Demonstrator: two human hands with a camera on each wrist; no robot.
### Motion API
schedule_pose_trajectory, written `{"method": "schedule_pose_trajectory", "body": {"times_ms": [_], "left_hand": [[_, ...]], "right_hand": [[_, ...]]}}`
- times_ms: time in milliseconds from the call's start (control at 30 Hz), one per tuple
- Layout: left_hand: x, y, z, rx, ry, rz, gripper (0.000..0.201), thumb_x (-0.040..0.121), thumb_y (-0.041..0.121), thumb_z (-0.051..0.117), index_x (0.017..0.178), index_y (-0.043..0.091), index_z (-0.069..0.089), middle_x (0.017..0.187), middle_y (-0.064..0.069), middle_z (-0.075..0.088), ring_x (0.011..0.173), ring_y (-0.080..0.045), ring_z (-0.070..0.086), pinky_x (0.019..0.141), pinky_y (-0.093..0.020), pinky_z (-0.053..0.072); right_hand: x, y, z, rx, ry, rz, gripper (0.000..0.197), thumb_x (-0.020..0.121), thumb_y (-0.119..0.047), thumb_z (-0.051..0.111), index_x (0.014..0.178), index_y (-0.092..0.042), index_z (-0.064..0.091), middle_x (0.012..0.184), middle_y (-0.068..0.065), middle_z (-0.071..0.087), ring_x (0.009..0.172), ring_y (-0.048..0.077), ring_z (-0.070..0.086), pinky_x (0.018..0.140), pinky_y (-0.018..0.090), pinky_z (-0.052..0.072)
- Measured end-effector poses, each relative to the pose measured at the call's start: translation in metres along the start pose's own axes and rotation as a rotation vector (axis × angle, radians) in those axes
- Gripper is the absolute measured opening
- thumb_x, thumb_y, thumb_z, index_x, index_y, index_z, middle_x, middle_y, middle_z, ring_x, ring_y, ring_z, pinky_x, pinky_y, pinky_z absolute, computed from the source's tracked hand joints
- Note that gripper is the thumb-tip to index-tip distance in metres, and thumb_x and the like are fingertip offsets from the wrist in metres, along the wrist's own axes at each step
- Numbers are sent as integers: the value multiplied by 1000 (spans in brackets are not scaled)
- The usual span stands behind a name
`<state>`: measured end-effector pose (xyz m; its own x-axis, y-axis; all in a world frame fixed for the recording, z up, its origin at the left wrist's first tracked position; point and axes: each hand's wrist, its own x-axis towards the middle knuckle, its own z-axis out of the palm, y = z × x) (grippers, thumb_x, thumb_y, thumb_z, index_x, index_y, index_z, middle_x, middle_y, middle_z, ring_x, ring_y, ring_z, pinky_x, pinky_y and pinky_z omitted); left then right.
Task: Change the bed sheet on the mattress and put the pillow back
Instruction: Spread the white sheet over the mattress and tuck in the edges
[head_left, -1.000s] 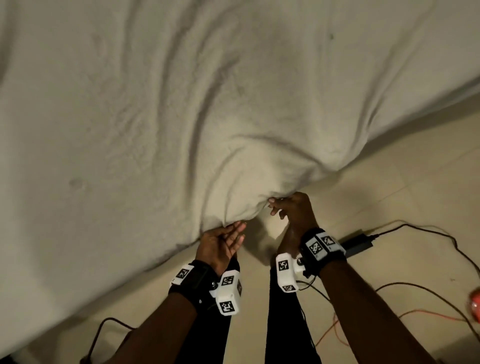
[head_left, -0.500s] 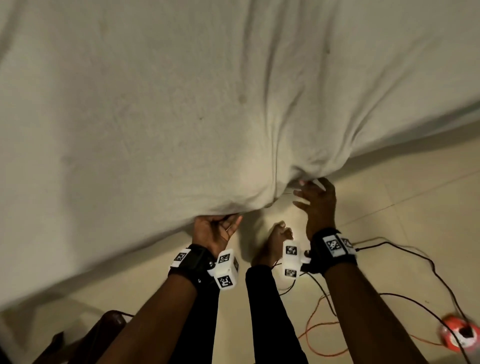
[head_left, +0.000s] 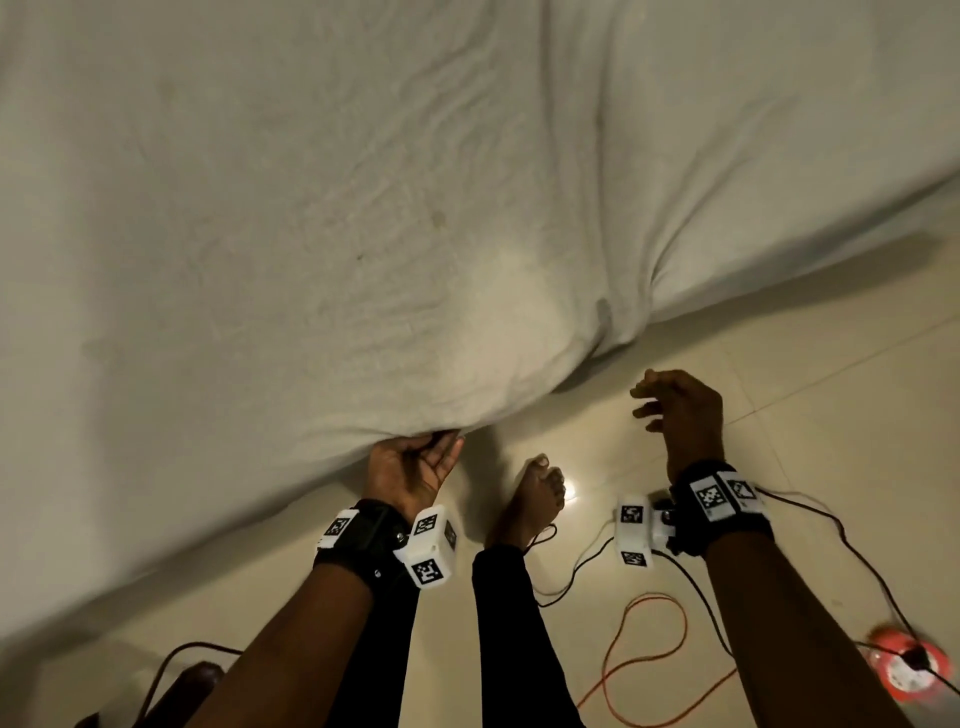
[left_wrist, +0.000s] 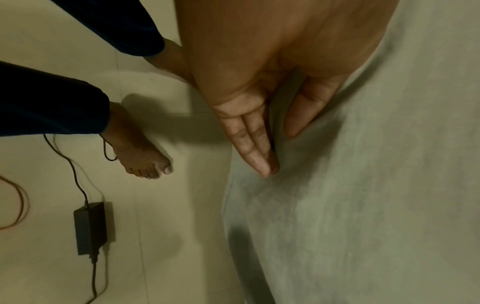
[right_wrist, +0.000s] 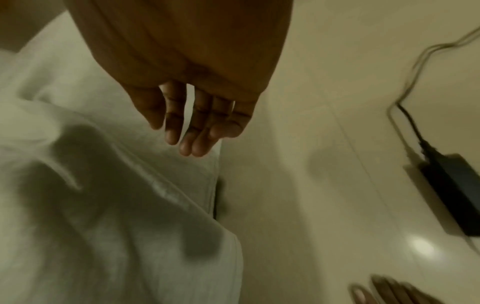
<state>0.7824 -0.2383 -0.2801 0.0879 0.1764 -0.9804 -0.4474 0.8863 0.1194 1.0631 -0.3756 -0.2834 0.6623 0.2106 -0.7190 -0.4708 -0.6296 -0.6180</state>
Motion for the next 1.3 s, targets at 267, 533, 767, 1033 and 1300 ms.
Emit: {"method": "schedule_pose_trajectory", "body": {"times_ms": [267,533,767,1033,1300], "left_hand": [[3,-10,9,38,-13,7,30,69,-5,47,92,3,65,88,-15,74,104,-36,67,73,-44,63],[0,-10,15,52,-51,-38,34,72,-5,46,96,-4,70,111,-23,72,104,-33,72,79,-40,62],[3,-10,13,61,-29,-26,25,71,-4,50,91,1,64,91,-17,75,95,-32,74,77,-42,63],[6,-8,10,73,-40,-53,26,70,-6,51,90,2,66,96,-16,75,110,-32,68,71,-39,64],[4,-6,10,75,-87,-77,28,82,-8,47,99,2,65,107,-17,74,113,-31,68,86,-39,60]], "right_hand": [[33,-63,28,-203,78,-354,44,98,-45,59,81,-5,64,77,11,70,59,21,64,47,19,46],[78,-64,-47,-464,295,-289,44,98,-29,50,63,-12,72,75,20,72,72,38,68,76,43,57],[76,-67,-52,-70,184,-126,40,97,-49,54,102,-10,64,90,12,74,55,20,63,46,24,44],[98,-102,-39,-94,295,-296,33,98,-13,51,66,-19,57,54,-3,59,41,16,56,39,21,39],[84,-97,-42,-103,332,-210,18,93,-27,45,88,-19,60,83,9,67,46,15,60,46,29,42]]}}
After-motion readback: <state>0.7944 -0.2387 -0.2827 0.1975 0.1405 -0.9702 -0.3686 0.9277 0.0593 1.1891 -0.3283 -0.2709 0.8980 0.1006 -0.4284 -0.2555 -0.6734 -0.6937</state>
